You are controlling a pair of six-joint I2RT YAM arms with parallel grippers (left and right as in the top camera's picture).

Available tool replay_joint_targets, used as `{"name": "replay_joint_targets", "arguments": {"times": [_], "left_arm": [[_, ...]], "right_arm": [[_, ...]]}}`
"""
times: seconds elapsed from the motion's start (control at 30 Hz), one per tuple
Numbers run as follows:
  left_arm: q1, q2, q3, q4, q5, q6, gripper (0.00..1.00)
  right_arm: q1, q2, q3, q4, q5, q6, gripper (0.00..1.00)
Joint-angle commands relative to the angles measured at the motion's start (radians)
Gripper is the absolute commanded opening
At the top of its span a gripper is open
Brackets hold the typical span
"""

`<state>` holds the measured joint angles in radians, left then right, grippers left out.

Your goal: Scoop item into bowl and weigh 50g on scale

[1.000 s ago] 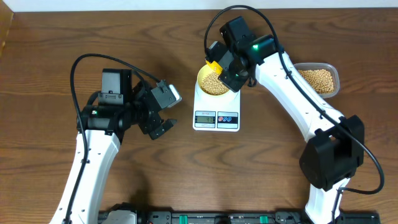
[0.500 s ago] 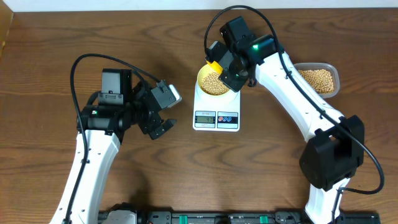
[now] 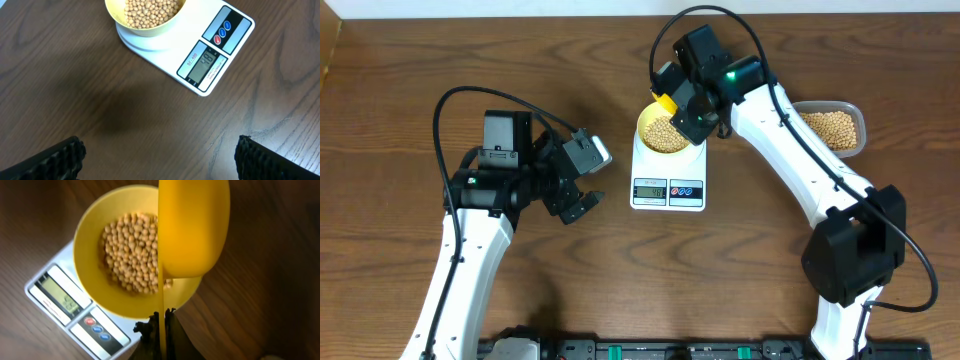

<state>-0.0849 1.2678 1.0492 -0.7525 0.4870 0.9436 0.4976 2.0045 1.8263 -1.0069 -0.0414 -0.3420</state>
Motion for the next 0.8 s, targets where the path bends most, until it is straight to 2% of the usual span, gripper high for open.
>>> {"name": "replay_joint_targets", "arguments": {"times": [0.0,0.27,0.53,0.77], "left_arm": [[0.004,0.006,-0.009,-0.002,-0.006,0.01,0.97],[0.004,0.006,-0.009,-0.002,-0.006,0.01,0.98],[0.004,0.006,-0.009,-0.002,-0.006,0.01,0.98],[0.004,0.006,-0.009,-0.002,-0.006,0.01,0.98]], "right_arm": [[-0.025,-0.006,0.026,0.019,-0.069,0.095,0.01],[-0.156,-0.095,0.03,0.007,-0.126,0.269,0.01],[-0.357,-0.186,0.034,-0.229,-0.123,0.271,0.01],[-0.487,-0.196,0.034,-0.331,-0.118,0.266,0.01]]}}
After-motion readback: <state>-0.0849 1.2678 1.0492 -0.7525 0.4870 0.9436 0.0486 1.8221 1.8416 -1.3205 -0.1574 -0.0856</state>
